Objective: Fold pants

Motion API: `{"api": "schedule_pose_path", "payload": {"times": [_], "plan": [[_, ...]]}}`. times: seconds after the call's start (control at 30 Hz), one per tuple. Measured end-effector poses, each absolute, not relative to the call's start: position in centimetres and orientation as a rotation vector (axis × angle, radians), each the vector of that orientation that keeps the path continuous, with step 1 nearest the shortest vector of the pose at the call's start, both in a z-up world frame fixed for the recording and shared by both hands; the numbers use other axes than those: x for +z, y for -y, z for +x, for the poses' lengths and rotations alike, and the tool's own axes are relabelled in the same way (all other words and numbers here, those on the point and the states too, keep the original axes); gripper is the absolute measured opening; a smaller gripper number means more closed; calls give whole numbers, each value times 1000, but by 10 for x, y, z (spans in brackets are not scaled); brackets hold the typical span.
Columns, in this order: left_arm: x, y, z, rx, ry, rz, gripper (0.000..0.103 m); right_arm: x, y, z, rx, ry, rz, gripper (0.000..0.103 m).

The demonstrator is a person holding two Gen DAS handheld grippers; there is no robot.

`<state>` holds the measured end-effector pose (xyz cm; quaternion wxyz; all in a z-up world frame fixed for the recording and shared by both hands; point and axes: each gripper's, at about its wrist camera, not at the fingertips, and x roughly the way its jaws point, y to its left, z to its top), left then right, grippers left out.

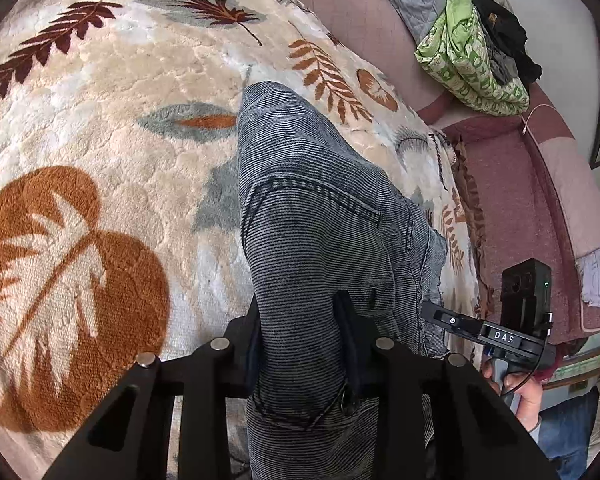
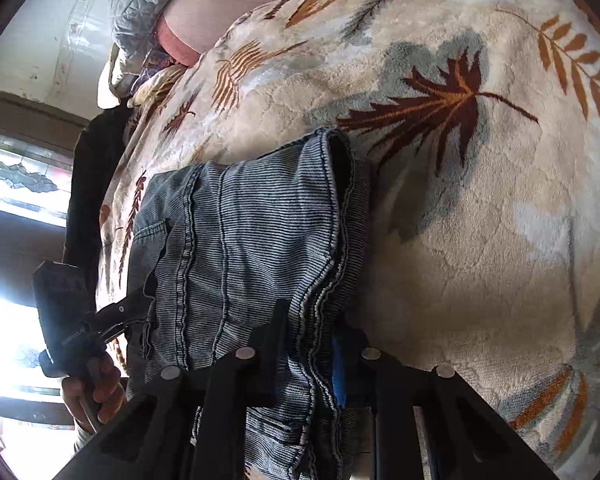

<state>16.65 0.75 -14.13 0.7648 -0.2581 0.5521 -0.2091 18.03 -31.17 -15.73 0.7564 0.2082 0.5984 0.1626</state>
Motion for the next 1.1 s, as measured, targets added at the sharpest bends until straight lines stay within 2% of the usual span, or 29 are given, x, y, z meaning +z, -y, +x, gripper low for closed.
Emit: {"api": "schedule_pose_path", "payload": {"times": [0.27,0.6,1.1], "plan": [[-126,-2,160,-454,-1132,-481,25,-136,311,170,366,-1224,456,15],[-94,1,150,-459,-1034,-396,24,-100,296,165,399,-1149,399,14],[-37,-32,159,-440,-920,-420,25,-33,261,185,465,-1052,342,14]]}}
